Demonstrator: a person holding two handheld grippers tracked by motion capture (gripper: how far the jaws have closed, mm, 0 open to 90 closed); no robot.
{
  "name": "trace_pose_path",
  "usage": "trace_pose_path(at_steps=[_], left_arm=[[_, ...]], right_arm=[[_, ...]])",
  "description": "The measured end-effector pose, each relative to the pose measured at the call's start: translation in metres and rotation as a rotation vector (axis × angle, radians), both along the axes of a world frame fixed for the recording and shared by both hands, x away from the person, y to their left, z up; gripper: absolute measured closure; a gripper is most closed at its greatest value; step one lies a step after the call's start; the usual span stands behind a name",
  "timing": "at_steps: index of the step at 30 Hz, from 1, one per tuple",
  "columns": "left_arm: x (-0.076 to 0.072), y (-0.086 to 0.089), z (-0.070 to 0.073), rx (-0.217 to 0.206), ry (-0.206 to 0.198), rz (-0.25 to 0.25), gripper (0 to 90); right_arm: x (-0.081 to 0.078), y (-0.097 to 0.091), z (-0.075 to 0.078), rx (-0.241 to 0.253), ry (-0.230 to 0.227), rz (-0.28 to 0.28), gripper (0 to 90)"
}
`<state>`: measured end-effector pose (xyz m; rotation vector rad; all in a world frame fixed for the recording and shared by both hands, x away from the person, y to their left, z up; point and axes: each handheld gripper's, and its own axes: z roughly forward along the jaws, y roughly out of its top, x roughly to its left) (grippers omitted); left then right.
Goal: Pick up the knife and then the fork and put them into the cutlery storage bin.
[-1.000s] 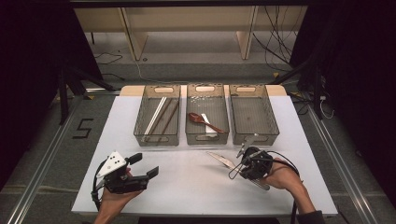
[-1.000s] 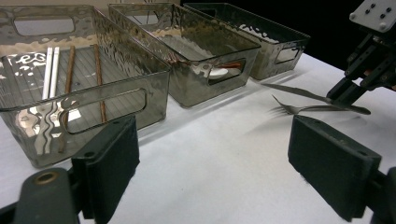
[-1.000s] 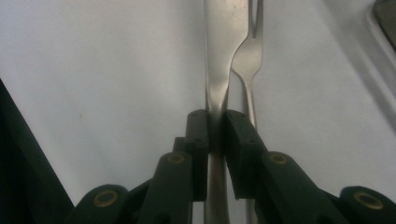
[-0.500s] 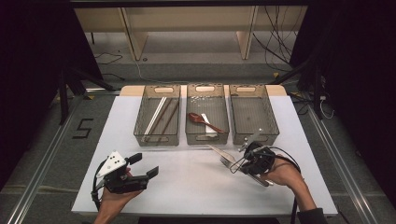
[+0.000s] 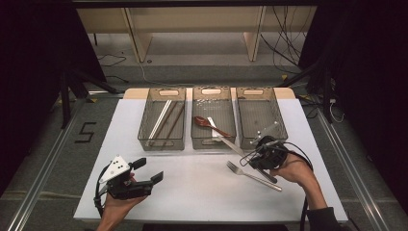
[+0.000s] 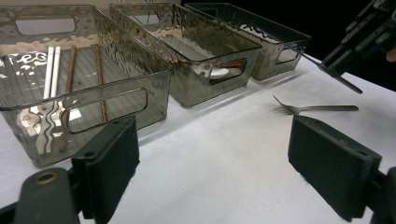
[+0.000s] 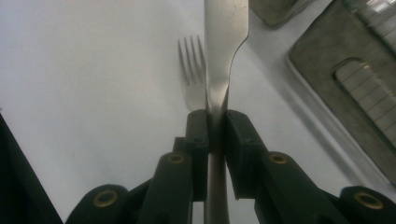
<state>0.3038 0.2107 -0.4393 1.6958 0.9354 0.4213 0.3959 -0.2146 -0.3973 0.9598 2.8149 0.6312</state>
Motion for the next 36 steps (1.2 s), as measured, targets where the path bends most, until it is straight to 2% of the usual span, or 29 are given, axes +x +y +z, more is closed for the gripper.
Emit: trace_pose_path(at_steps=[6,12,17,24,36], left_arm=[[0.0,0.0,0.0,-0.003,-0.002,0.001,16.0],[0.0,0.0,0.0,-0.007,-0.002,0.003,15.9],[0.0,0.0,0.0,-0.005,-0.005,0.002,15.9],[0.0,0.0,0.0,-0.005,-0.004,0.0,15.9],[0.0,0.001,0.0,-0.007,-0.005,0.0,16.0]], right_arm=[[0.012,-0.007,0.012,0.052,-0.034,-0.043,80.4],[0.027,-0.014,0.025,0.074,-0.064,-0.097,80.4],[0.039,-0.016,0.033,0.091,-0.09,-0.115,80.4],[0.055,-0.015,0.041,0.097,-0.089,-0.143,80.4],[0.085,-0.021,0.051,0.106,-0.105,-0.245,80.4]])
